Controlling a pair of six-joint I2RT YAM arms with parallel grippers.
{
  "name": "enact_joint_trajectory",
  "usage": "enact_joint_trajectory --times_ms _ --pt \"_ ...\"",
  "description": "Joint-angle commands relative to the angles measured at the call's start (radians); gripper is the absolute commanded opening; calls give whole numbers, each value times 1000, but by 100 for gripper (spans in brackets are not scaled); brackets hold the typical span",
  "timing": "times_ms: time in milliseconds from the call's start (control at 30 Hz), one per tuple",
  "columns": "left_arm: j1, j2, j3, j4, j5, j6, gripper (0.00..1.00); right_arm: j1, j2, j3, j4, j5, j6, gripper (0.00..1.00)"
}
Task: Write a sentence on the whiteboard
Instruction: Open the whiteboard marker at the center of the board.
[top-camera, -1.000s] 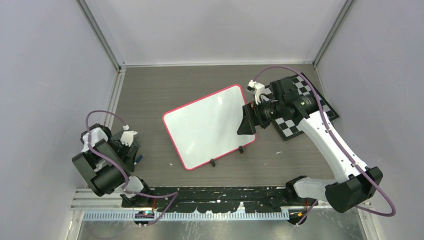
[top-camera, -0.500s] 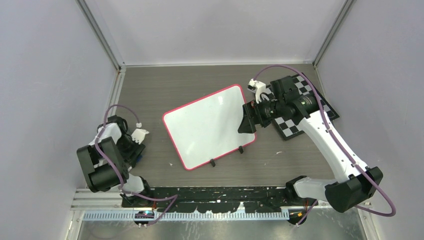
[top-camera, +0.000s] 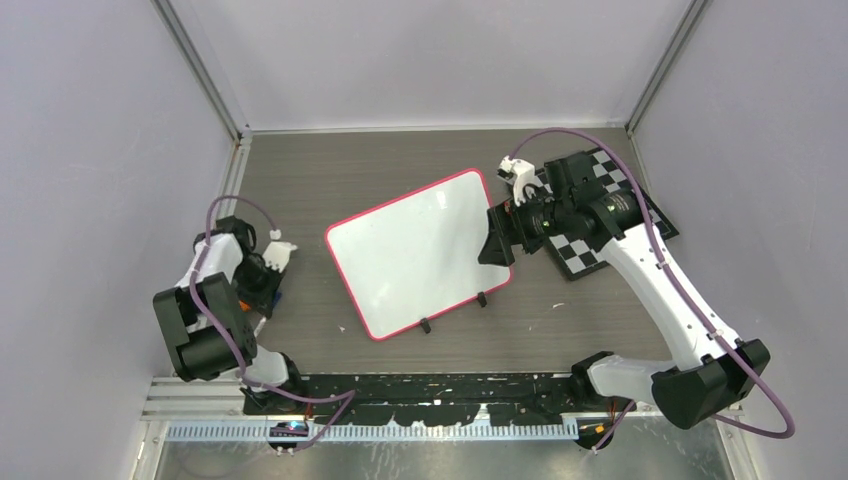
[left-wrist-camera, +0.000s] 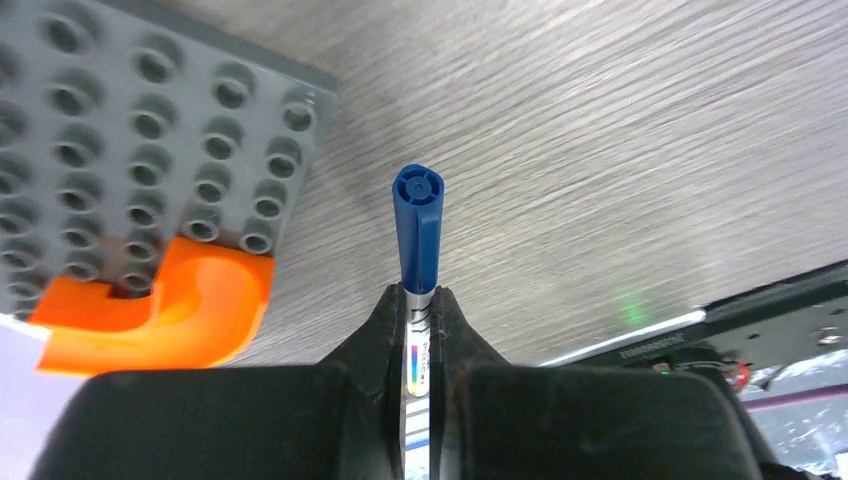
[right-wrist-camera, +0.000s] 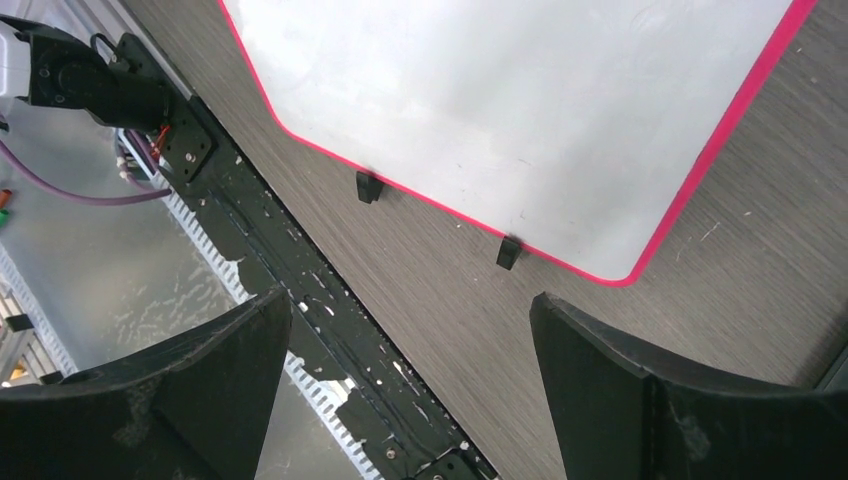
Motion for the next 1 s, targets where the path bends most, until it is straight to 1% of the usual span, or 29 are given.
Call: enact_joint_trajectory --times_ms 0,100,200,267,333,433,500,567,633,767,833,900,967 --pt "-4 -79 149 -158 154 -79 0 -3 19 86 23 13 -29 93" --pt "-4 -130 269 -252 189 -105 0 -5 43 133 31 14 -14 93" --pt "-5 -174 448 -339 205 -128 0 -5 76 211 35 11 29 93" --pt "-5 -192 573 -367 222 -167 0 -6 100 276 37 4 50 93" --pt "-4 -198 705 -378 266 -249 0 -7 122 327 43 -9 72 93" --pt "-5 -184 914 -391 390 -385 0 -6 135 358 112 -27 140 93" --pt "-12 -171 1010 -383 510 -487 0 -7 136 350 195 -52 209 93" --pt "-40 -173 1059 -317 598 -606 0 -6 152 345 264 -79 285 93" --pt "-88 -201 1047 -195 644 -748 0 -7 170 336 344 -108 367 91" --pt "-184 -271 956 114 667 -1075 0 4 194 304 508 -146 529 88" --pt "-220 -299 893 309 677 -1236 0 35 207 310 563 -159 584 88" --pt "-261 -318 842 447 671 -1366 0 73 219 319 598 -150 603 88" --pt "-311 -318 819 518 662 -1481 0 110 239 335 626 -143 623 88"
